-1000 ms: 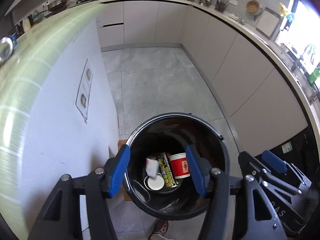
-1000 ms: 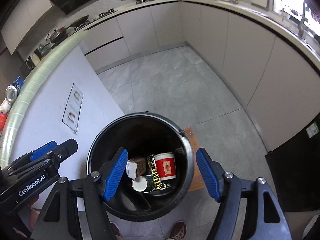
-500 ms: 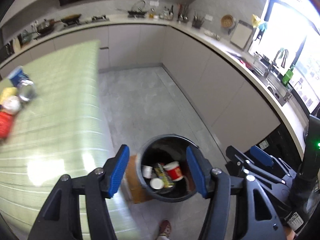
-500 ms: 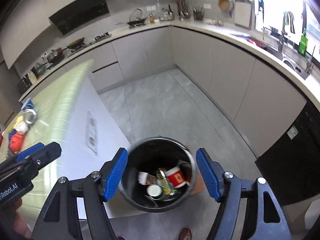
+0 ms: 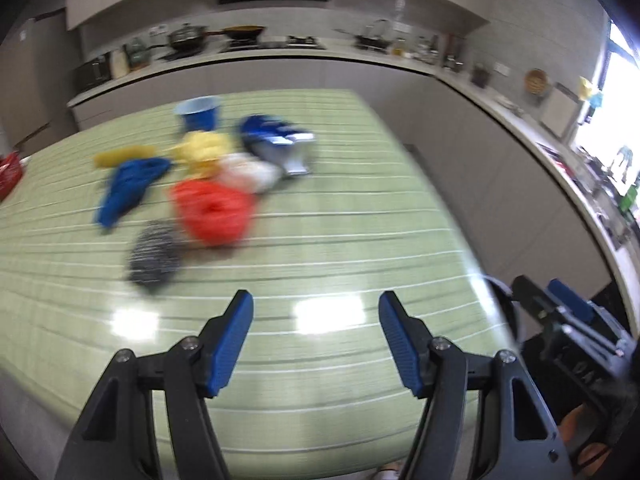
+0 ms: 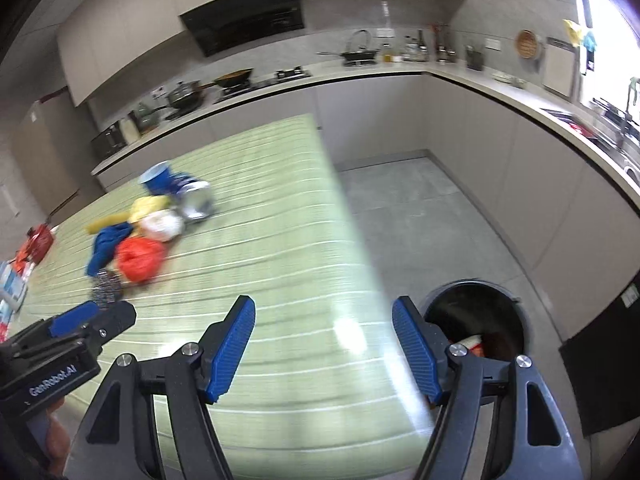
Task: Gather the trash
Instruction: 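Move both tools back to the island and grasp the steel wool with the left tool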
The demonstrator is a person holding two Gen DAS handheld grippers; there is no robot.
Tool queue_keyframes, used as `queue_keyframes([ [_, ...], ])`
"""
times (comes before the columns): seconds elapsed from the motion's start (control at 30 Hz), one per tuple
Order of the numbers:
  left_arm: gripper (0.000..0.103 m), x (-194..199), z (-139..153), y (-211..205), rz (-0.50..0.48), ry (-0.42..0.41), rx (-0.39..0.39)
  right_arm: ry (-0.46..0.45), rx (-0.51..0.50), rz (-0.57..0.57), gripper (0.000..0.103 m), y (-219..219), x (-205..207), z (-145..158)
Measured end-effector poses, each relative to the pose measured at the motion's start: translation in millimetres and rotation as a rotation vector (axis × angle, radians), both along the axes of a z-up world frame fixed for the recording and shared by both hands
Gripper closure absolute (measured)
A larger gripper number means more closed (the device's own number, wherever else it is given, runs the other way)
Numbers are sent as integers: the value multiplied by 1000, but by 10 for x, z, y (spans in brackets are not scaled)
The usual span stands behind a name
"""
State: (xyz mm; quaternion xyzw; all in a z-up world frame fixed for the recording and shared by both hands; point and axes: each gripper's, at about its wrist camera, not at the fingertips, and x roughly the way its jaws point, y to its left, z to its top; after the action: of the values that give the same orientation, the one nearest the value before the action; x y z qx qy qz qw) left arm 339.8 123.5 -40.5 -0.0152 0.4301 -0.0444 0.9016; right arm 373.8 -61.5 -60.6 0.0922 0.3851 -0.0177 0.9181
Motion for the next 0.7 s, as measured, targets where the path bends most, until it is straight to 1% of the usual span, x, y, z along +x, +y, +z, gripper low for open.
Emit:
queue_keyframes([
  [0.07, 36, -9, -28, 366, 44, 3, 20, -2, 4, 27, 30, 306, 32, -6],
  [0.2, 36, 28, -72, 883, 118, 14, 32, -1, 12, 83, 30, 793, 102, 5],
  [0.33, 36, 79, -135, 1216, 175, 14, 36, -3, -1, 139, 30, 1099, 237, 31],
  [0.43, 36, 164, -178, 1341, 192, 21, 22, -11, 4, 175, 30, 1200, 365, 43],
  [0.53, 34, 257, -212, 1390, 209, 36, 25, -31, 14, 204, 30, 1251, 501, 57],
  [0.63, 32, 343, -237, 1355, 198, 36, 39, -36, 48, 216, 30, 1234, 645, 57],
  [0.7, 31, 404, -281, 1312, 181, 48, 45, -40, 43, 221, 30, 1215, 701, 69],
])
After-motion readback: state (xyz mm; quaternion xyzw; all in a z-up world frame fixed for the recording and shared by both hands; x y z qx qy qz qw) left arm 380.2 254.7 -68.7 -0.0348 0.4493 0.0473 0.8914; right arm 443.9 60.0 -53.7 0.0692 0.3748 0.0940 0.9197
